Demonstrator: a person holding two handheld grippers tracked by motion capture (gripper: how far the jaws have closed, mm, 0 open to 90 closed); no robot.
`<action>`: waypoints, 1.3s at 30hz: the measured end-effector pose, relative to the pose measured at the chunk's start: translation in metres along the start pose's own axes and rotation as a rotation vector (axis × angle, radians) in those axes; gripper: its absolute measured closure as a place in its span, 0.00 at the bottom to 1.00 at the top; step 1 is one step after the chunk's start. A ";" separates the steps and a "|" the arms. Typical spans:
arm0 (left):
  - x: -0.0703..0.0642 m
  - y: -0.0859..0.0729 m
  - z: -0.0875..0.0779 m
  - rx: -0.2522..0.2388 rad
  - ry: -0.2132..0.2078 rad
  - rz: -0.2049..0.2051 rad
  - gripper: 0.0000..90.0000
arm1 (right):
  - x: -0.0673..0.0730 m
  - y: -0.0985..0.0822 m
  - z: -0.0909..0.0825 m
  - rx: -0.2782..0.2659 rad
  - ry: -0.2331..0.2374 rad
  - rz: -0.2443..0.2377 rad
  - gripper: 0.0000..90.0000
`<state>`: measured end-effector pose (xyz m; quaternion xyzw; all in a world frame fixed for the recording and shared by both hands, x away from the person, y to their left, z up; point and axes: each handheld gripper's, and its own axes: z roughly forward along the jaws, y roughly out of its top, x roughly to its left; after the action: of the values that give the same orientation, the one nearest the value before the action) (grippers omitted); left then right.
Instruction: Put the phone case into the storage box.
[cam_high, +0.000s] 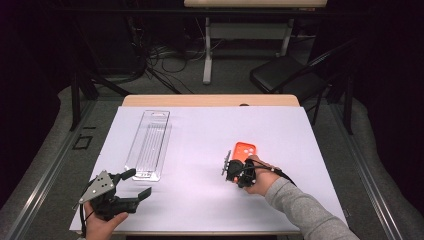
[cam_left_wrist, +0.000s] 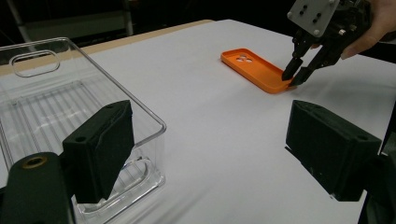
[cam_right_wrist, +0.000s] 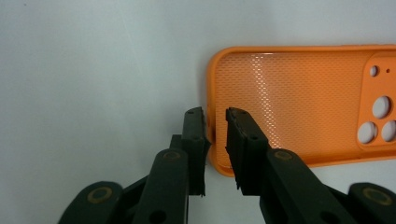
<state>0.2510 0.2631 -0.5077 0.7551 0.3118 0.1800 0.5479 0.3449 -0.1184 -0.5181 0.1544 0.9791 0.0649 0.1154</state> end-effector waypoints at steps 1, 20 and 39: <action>0.000 0.000 0.000 0.000 0.000 0.000 0.17 | 0.000 0.000 0.001 -0.001 0.000 -0.005 0.87; 0.000 0.000 0.000 0.003 -0.001 -0.001 0.17 | 0.000 0.003 0.009 0.031 0.006 -0.014 0.93; 0.000 -0.001 0.001 0.005 0.000 -0.002 0.17 | 0.001 0.003 0.011 0.040 0.007 -0.036 0.98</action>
<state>0.2515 0.2630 -0.5085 0.7560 0.3131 0.1785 0.5464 0.3480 -0.1145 -0.5286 0.1390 0.9832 0.0439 0.1102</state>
